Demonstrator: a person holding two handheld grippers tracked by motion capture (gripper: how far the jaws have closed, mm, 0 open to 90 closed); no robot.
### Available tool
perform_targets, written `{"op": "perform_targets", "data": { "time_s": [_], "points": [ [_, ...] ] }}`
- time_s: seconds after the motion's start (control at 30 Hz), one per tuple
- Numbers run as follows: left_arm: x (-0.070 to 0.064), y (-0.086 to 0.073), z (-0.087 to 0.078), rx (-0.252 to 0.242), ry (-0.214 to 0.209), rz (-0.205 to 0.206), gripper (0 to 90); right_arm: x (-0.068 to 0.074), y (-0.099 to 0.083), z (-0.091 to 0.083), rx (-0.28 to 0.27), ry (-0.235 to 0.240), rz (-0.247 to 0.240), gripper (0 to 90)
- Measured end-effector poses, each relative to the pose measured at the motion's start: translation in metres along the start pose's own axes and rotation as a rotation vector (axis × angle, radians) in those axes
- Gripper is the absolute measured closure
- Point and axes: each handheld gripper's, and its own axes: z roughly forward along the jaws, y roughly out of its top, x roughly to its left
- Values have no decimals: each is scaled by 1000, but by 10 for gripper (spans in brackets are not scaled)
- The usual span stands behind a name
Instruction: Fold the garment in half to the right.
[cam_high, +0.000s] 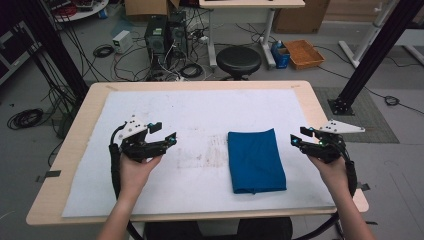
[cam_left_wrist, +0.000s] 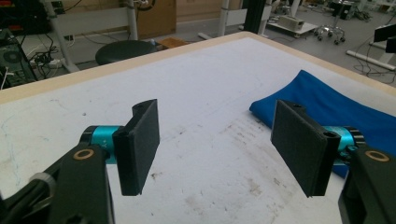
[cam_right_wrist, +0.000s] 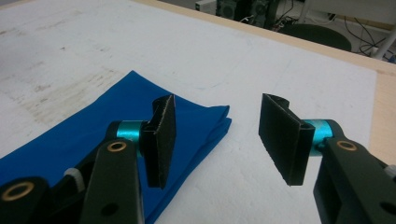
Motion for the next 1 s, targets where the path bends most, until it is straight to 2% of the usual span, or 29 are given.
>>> {"op": "perform_targets", "data": {
  "time_s": [0.37, 0.6, 1.0],
  "points": [
    [2, -3, 0, 14, -15, 3, 323, -3, 1, -1, -6, -1, 7, 438],
    [4, -4, -1, 20, -10, 2, 323, -8, 0, 0, -7, 14, 42, 418],
    [5, -8, 0, 40, -13, 11, 323, -14, -5, 5, 9, 25, 67, 385]
  ]
}}
